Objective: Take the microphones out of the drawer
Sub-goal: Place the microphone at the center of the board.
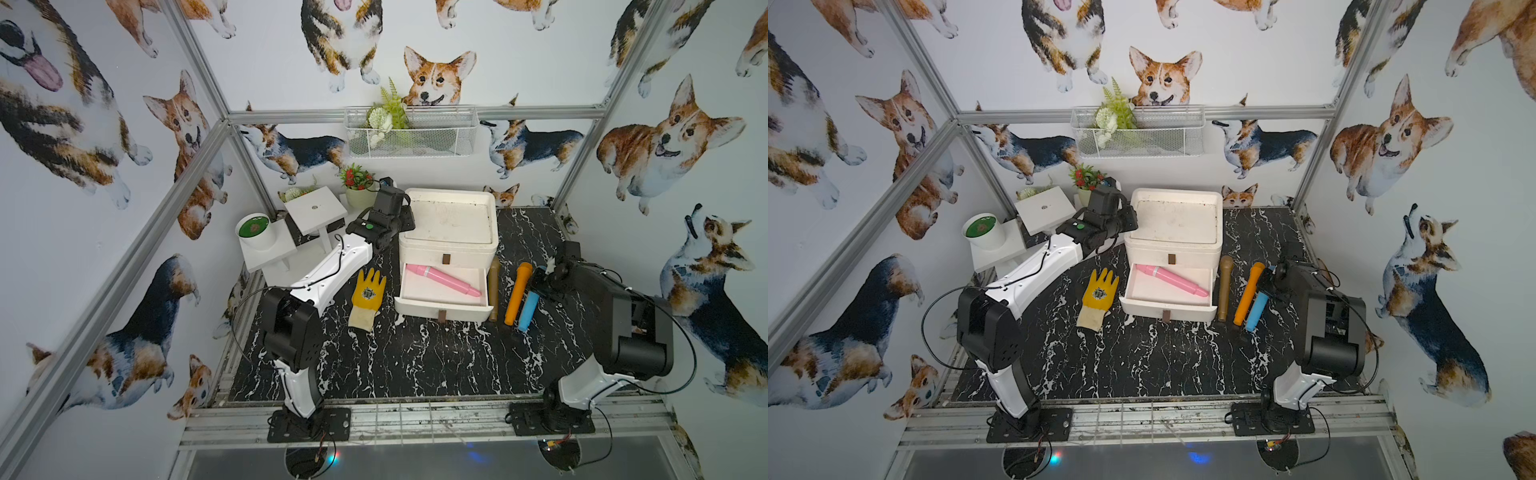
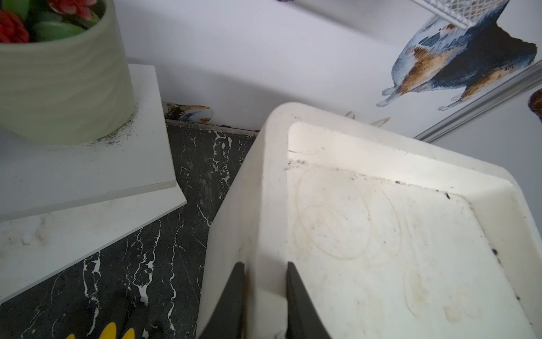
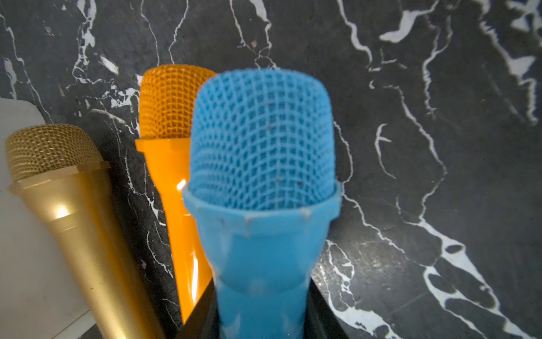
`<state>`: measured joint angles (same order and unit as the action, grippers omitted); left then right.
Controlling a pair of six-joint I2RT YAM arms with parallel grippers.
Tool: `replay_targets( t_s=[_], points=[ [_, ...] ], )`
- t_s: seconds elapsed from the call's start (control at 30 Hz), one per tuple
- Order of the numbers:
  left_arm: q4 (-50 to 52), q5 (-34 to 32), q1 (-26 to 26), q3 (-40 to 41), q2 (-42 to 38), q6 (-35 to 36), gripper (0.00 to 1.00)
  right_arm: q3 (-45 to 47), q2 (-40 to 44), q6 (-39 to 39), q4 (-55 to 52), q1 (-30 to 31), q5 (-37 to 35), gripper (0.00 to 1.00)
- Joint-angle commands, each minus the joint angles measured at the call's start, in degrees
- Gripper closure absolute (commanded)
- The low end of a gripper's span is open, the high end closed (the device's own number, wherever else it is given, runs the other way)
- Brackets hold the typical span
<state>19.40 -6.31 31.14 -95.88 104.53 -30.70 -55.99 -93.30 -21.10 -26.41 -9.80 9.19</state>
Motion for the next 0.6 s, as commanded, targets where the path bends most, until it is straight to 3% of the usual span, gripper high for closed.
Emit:
replay_targets(
  t_s=[0.0,0.2,0.57],
  points=[
    [16.5,3.8,0.1,1.0,1.1,-4.7,0.95,0.1,-0.3,-0.7,1.2,0.0,1.4,0.57],
    [16.5,3.8,0.1,1.2,0.9,-4.9,0.95,0.6,-0.7,-0.5,1.4,-0.1,2.0,0.5],
    [16.3,3.7,0.1,2.1,0.2,-5.1,0.94,1.1,0.3,-0.6,1.7,0.0,2.3,0.48]
  ],
)
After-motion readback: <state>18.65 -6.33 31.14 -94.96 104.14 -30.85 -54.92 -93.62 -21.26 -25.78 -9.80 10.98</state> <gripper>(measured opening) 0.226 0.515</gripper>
